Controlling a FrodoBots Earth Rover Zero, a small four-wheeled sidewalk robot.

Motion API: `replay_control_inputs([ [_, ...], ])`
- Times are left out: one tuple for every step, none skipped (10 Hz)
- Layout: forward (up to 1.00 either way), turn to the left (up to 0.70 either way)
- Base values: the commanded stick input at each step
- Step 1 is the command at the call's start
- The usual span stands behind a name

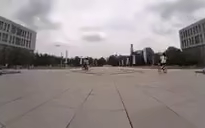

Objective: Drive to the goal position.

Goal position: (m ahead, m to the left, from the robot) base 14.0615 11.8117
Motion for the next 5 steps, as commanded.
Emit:
replay_control_inputs([
  [0.6, 0.0],
  [0.6, 0.0],
  [0.6, 0.0],
  [0.6, 0.15],
  [0.6, 0.15],
])
